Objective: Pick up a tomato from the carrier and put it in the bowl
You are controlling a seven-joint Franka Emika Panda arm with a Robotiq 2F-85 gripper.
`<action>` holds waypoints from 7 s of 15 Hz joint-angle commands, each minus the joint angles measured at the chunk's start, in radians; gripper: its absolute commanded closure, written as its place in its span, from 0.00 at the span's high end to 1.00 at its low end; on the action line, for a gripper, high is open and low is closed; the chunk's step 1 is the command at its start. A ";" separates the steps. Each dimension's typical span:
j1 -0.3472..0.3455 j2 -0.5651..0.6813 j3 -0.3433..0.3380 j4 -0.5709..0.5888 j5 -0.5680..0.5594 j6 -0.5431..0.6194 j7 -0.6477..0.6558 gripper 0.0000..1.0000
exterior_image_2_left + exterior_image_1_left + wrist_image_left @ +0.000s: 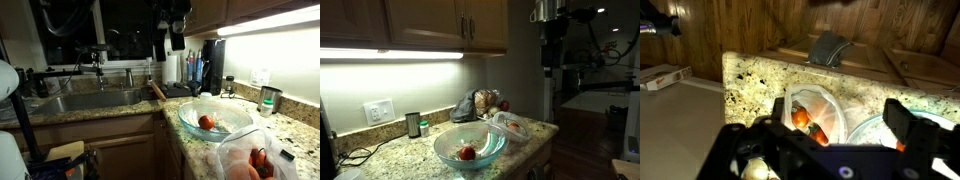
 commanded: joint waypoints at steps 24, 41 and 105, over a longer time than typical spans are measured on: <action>-0.075 0.280 -0.074 0.084 -0.016 0.194 0.131 1.00; -0.072 0.505 -0.134 0.293 -0.007 0.205 0.116 1.00; -0.029 0.908 -0.171 0.499 0.064 0.183 0.120 1.00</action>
